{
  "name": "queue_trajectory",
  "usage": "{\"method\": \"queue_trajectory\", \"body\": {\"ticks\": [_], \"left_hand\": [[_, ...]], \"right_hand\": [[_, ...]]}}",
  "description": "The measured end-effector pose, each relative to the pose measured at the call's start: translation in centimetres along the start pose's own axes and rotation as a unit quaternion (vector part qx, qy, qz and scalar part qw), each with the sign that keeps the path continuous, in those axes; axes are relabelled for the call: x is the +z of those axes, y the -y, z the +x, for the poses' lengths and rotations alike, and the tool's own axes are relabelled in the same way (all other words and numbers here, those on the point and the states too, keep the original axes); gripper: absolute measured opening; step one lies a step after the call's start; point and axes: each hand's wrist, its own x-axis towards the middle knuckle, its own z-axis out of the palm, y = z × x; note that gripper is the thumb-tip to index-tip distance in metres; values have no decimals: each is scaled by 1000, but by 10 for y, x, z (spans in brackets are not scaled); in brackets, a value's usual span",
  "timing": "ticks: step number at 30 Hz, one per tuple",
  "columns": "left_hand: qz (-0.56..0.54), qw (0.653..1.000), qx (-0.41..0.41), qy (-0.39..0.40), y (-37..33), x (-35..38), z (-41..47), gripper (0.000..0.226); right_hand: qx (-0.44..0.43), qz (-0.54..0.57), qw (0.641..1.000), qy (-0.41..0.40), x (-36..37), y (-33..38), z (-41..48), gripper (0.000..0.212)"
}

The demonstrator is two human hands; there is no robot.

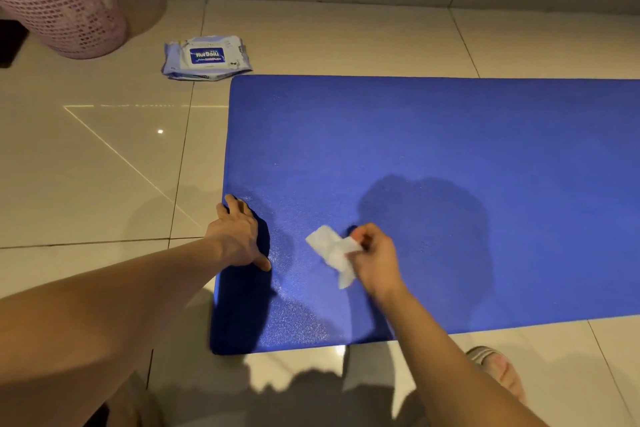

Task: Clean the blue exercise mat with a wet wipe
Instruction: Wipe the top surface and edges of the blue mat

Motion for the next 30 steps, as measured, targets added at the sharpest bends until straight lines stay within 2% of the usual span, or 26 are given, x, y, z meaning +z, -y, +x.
{"method": "queue_trajectory", "body": {"ticks": [2,4,6,9,11,12,15,19,21,23,24,27,30], "left_hand": [[-4,1000,-1,1,0,-1,0,146],[-2,1000,3,-2,-1,-2,-2,144],[-5,1000,5,-4,-1,-3,-2,143],[-16,1000,1,-3,0,1,0,146],[-27,1000,-6,-2,0,3,2,149],[-33,999,-7,-4,0,4,3,150],[-52,999,-2,-9,3,6,4,151],[-79,997,-1,-11,6,10,7,154],[-80,997,1,-10,7,9,7,155],[-78,997,3,-8,5,7,6,155],[-74,997,3,-7,5,6,6,155],[-72,997,3,-5,4,6,6,155],[-83,997,5,-6,5,6,6,155]], "right_hand": [[9,-88,994,-66,-29,-5,6,14],[-10,-186,973,-133,-50,-7,6,19],[-38,-258,955,-146,-52,-11,2,25],[-90,-376,920,-69,-27,-34,-16,33],[-88,-438,893,-46,-7,-50,-28,59],[-85,-441,893,-40,2,-51,-33,68],[-149,-433,889,20,36,-43,-51,68],[-233,-442,855,141,64,-39,-64,69],[-276,-483,818,145,57,-46,-57,70],[-303,-524,788,112,38,-50,-48,67],[-296,-531,789,89,26,-54,-43,65],[-211,-517,829,-2,-13,-66,-32,60],[-138,-514,843,-76,-32,-72,-30,64]]}}
